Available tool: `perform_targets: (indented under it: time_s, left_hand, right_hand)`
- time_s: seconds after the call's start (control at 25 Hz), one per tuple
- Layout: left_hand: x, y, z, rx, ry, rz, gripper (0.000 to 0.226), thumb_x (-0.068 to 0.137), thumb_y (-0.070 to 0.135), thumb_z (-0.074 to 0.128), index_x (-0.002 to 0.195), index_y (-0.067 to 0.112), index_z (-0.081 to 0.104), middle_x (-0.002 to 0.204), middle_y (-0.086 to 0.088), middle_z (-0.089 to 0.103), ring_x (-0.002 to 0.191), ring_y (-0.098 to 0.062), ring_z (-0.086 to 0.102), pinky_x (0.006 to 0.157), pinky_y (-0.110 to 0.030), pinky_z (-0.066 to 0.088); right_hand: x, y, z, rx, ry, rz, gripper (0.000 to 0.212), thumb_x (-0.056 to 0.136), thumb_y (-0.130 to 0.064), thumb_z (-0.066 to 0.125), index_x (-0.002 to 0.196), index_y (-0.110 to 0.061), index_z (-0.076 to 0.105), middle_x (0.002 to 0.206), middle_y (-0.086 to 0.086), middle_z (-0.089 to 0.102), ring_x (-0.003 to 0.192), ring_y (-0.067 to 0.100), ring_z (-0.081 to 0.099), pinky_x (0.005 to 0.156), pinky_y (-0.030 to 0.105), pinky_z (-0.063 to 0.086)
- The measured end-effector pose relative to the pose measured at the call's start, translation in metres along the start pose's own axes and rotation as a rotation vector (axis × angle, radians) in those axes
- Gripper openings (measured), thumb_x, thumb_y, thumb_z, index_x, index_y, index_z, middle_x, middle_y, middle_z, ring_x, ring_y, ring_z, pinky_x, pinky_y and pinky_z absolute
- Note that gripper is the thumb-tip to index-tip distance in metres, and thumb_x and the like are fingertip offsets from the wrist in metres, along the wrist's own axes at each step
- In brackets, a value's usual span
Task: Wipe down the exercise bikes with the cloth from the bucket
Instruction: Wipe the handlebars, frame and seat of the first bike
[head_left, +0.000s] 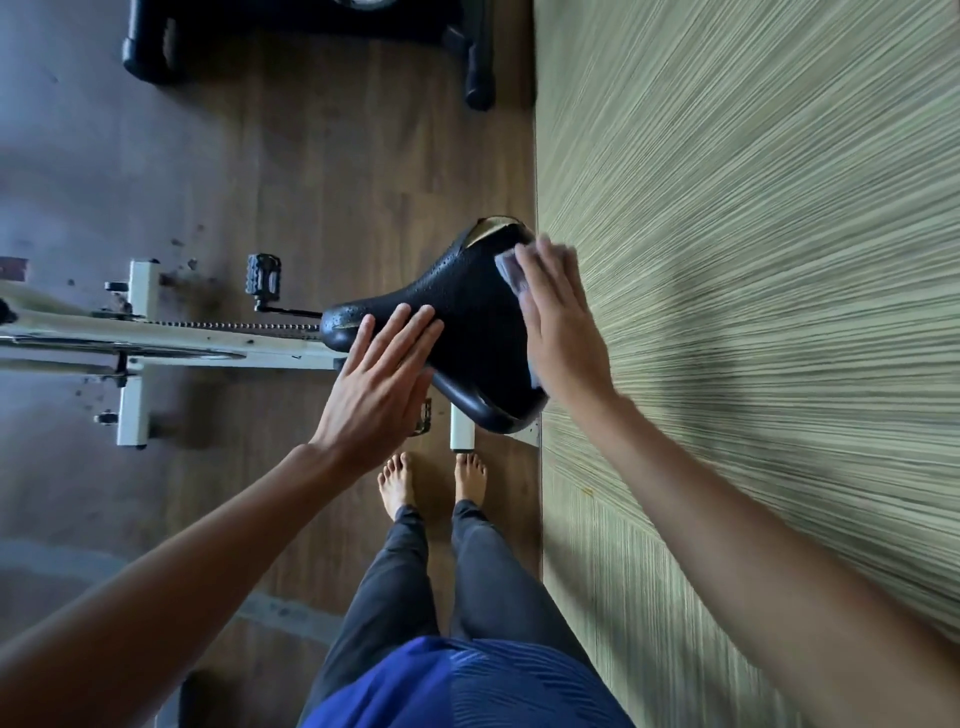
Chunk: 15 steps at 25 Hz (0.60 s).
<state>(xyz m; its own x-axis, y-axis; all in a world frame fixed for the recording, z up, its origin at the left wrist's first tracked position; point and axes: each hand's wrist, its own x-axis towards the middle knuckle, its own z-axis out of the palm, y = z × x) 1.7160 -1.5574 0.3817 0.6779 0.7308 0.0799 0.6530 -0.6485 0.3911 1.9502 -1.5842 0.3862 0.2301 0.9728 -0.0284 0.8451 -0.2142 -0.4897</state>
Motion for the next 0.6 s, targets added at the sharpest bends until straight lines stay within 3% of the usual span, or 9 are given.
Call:
perform_targets:
  time_s: [0.08,0.2,0.32,0.44,0.6]
  left_hand:
    - [0.000,0.000,-0.002,-0.004,-0.005,-0.007,0.049,0.104,0.021,0.042,0.151,0.010,0.036,0.161,-0.006,0.029,0.151,-0.023,0.021,0.123,-0.050,0.016]
    - [0.000,0.000,-0.001,-0.012,-0.010,-0.013,0.048,0.105,0.020,0.045,0.151,0.010,0.037,0.160,-0.005,0.029,0.151,-0.021,0.020,0.124,-0.048,0.015]
    - [0.001,-0.005,-0.002,-0.003,-0.024,0.009,0.048,0.105,0.020,0.044,0.151,0.012,0.037,0.160,-0.005,0.029,0.151,-0.021,0.020,0.124,-0.047,0.017]
    - [0.000,-0.008,-0.001,0.015,-0.033,0.017,0.049,0.105,0.019,0.043,0.153,0.012,0.034,0.161,-0.004,0.027,0.152,-0.020,0.018,0.124,-0.046,0.015]
    - [0.000,-0.007,0.000,0.011,-0.031,0.010,0.049,0.104,0.018,0.045,0.152,0.012,0.035,0.161,-0.004,0.027,0.152,-0.020,0.018,0.124,-0.046,0.016]
  right_hand:
    - [-0.026,-0.015,0.007,-0.126,-0.020,-0.058,0.049,0.106,-0.025,0.035,0.155,-0.021,0.032,0.165,-0.003,0.022,0.154,0.025,0.010,0.124,0.045,0.020]
    - [0.012,-0.028,0.007,-0.241,-0.025,-0.220,0.048,0.106,-0.029,0.032,0.153,-0.023,0.037,0.162,-0.005,0.030,0.153,0.024,0.018,0.122,0.046,0.021]
    - [0.030,-0.016,0.001,-0.151,0.014,-0.077,0.049,0.107,-0.032,0.027,0.155,-0.024,0.032,0.164,-0.006,0.024,0.153,0.024,0.014,0.123,0.045,0.021]
    - [-0.019,-0.023,0.013,-0.152,0.074,0.083,0.048,0.107,-0.026,0.034,0.155,-0.023,0.033,0.164,-0.004,0.024,0.153,0.025,0.015,0.121,0.047,0.027]
    - [0.010,-0.030,0.013,-0.243,0.013,-0.163,0.047,0.106,-0.027,0.036,0.153,-0.023,0.037,0.162,-0.005,0.030,0.153,0.024,0.018,0.122,0.045,0.022]
